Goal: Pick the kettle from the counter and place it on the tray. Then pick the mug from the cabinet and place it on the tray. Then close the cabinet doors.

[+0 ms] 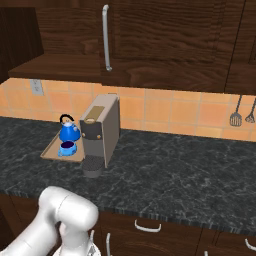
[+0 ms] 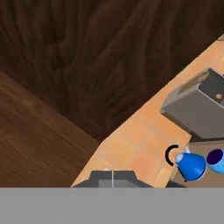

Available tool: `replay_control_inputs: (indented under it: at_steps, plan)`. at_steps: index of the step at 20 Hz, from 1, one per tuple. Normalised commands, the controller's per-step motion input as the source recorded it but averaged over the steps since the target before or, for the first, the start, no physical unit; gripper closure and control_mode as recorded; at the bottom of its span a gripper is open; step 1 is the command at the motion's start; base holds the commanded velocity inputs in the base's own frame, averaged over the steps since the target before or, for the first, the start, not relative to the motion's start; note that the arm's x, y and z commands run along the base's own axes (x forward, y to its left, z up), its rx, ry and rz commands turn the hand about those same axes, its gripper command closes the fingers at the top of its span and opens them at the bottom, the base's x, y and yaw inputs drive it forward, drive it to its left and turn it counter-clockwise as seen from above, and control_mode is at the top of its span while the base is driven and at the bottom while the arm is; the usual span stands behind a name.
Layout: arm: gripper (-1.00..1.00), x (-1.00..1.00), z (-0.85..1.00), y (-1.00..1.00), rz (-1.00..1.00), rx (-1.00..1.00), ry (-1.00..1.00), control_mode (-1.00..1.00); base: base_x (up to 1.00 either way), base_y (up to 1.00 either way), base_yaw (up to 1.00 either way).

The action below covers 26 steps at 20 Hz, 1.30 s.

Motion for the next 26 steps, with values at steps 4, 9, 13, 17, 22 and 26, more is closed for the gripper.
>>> replay_control_inputs:
  at_steps: [4,9,13,17,22,26]
  plan:
    - [1.00,0.76,-0.15,0.54,-0.17,-0.01,0.00,-1.00,0.00,0.00,0.00]
    - [1.00,0.29,0.08,0.05,-0.14,0.00,-0.04,-1.00,0.00,0.00,0.00]
    - [1.00,0.52,0.16,-0.34,-0.25,0.00,-0.01,-1.00,0.00,0.00,0.00]
    - [1.00,0.48,0.39,-0.76,-0.28,0.00,-0.01,-1.00,0.00,0.00,0.00]
    - [1.00,0.28,0.53,-0.99,-0.27,0.00,-0.11,-1.00,0.00,0.00,0.00]
    - [1.00,0.24,0.50,-1.00,-0.26,0.00,-0.13,-1.00,0.00,0.00,0.00]
